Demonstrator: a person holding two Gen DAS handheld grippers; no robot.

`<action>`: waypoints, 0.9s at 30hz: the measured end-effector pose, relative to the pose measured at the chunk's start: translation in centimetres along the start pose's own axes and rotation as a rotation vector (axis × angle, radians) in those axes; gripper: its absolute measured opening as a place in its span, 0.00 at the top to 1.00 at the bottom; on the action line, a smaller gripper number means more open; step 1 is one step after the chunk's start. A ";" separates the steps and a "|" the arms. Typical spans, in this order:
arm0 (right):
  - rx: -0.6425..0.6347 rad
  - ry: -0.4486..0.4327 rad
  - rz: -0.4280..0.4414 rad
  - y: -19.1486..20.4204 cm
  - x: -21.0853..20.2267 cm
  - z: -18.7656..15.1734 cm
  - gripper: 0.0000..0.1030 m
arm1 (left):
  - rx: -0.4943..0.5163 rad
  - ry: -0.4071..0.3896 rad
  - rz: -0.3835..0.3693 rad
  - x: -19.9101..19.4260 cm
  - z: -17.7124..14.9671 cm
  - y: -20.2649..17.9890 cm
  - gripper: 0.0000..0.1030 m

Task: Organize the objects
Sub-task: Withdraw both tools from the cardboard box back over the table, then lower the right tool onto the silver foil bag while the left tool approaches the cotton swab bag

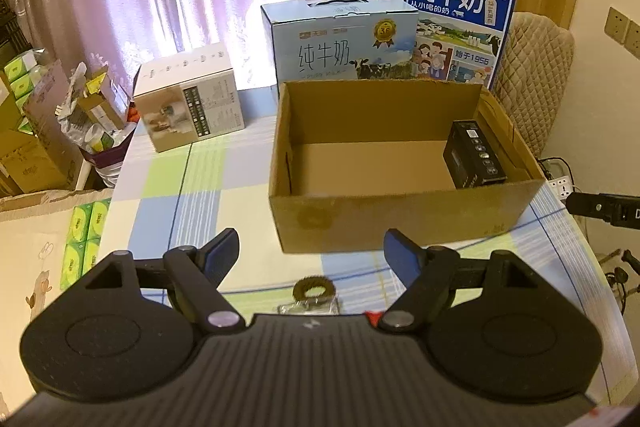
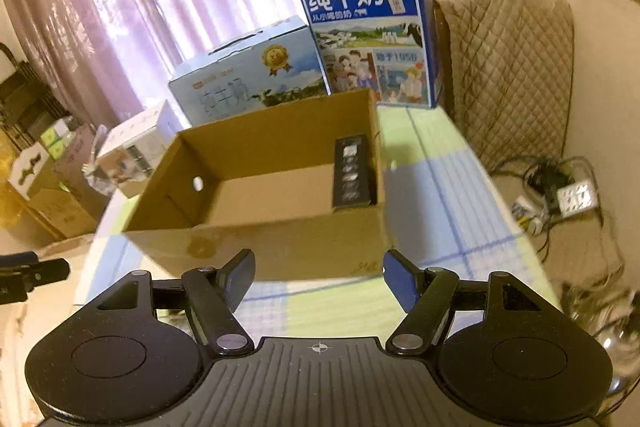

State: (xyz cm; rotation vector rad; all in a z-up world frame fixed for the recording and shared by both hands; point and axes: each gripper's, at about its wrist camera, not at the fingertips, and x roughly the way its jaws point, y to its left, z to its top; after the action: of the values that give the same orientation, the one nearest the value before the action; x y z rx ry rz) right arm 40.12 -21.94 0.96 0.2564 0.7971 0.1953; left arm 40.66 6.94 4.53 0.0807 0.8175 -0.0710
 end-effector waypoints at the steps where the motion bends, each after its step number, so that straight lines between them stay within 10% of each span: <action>1: 0.003 -0.003 0.000 0.2 -0.4 -0.5 0.34 | -0.002 -0.001 -0.003 -0.4 -0.4 0.2 0.25; 27: 0.041 0.018 0.013 4.5 -5.6 -10.1 0.34 | -0.020 0.036 -0.082 -5.8 -9.8 4.1 0.25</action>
State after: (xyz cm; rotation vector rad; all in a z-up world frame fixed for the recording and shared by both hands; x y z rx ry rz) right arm 28.62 -17.60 -0.65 0.2986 0.8185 0.1939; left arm 29.96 12.21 2.29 0.0292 0.8576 -0.1391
